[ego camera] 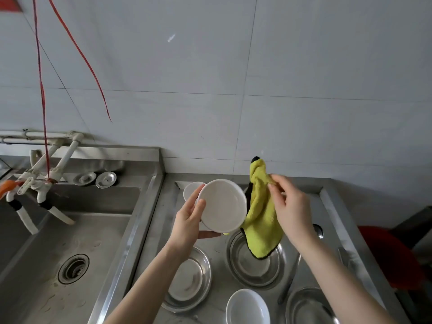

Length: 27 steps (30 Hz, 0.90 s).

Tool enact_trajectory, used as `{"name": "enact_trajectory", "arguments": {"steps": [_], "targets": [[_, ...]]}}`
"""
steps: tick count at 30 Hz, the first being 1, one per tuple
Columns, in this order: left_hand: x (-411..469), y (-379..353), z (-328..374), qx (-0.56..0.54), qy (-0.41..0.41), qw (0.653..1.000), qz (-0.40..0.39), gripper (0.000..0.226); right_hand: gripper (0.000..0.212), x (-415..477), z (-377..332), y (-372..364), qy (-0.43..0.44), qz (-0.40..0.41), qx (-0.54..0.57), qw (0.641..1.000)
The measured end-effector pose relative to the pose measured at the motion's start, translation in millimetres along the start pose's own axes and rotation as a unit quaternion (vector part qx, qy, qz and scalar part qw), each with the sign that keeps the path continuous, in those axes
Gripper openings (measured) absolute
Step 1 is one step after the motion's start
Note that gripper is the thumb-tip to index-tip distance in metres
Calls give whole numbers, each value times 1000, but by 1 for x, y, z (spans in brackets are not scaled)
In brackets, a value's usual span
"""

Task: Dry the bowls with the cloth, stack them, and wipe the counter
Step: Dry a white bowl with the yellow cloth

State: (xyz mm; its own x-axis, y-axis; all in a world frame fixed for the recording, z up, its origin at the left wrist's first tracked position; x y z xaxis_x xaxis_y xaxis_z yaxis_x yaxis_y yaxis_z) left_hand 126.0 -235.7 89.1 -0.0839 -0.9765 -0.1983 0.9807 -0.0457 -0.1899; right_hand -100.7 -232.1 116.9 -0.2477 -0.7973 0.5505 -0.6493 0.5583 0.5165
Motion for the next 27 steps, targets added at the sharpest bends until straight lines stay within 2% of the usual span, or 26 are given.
{"name": "enact_trajectory", "arguments": {"steps": [6, 9, 12, 15, 18, 21, 24, 27], "targets": [[-6, -12, 5, -1, -12, 999, -37, 33, 34, -8, -3, -22, -6, -125, 82, 989], [-4, -7, 8, -10, -12, 1000, -16, 34, 48, -14, 0, -26, 8, -172, 50, 984], [-2, -5, 10, -3, -12, 999, -32, 35, 61, -24, -6, -33, -93, -220, 46, 970], [-6, -8, 8, 24, -19, 998, -58, 35, 44, -26, -7, -44, -135, -176, 37, 974], [-11, -11, 2, 48, -7, 996, -72, 36, 25, -23, -6, -47, -112, -150, -29, 982], [-11, -10, 1, 94, 10, 991, -98, 37, 15, -22, -11, -45, -33, -153, -72, 985], [-8, -6, 4, 153, 10, 980, -129, 35, 25, -23, -17, -44, 79, -172, -114, 975], [-8, -4, 8, 113, -7, 989, -98, 33, 41, -23, -21, -43, 77, -125, -104, 984]]}}
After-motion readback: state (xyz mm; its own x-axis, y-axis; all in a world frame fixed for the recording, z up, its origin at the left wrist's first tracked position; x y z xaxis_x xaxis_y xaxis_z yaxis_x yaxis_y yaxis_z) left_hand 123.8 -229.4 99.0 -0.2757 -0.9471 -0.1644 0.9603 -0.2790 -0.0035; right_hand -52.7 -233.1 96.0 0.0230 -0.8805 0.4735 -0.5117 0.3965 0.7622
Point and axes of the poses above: each hand's wrist, its own x-axis towards the middle knuckle, its own y-axis out of the back of the hand, z = x × y, the point moved 1 cm from there along x, towards the middle knuckle, and after that the axes turned 2 degrees about z, right-handed, at the moved point
